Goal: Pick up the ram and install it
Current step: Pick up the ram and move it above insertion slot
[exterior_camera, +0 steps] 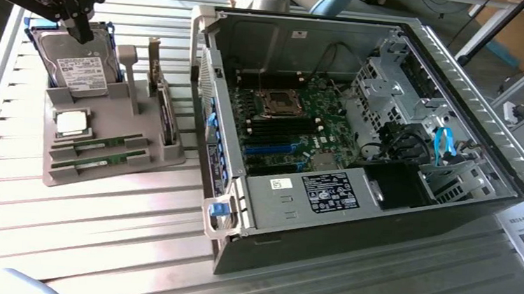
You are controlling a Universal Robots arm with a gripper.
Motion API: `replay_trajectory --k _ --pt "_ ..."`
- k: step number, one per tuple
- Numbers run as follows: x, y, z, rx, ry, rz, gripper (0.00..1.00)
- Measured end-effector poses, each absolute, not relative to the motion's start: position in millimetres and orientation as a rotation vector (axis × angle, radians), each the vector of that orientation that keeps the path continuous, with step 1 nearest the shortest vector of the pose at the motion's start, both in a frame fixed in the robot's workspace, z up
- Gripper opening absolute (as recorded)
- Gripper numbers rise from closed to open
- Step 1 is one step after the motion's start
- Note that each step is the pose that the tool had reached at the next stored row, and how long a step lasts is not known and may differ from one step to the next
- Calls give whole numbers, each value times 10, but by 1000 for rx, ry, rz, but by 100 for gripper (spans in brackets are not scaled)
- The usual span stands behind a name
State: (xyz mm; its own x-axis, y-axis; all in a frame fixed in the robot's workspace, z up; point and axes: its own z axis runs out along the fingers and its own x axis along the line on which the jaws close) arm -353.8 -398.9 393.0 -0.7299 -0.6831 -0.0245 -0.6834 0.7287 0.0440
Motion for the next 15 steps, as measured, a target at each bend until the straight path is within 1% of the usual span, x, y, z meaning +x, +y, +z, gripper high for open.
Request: replay_trajectory --k 15 --pt "-3539 -3989 3929 -1514 2752 79 11"
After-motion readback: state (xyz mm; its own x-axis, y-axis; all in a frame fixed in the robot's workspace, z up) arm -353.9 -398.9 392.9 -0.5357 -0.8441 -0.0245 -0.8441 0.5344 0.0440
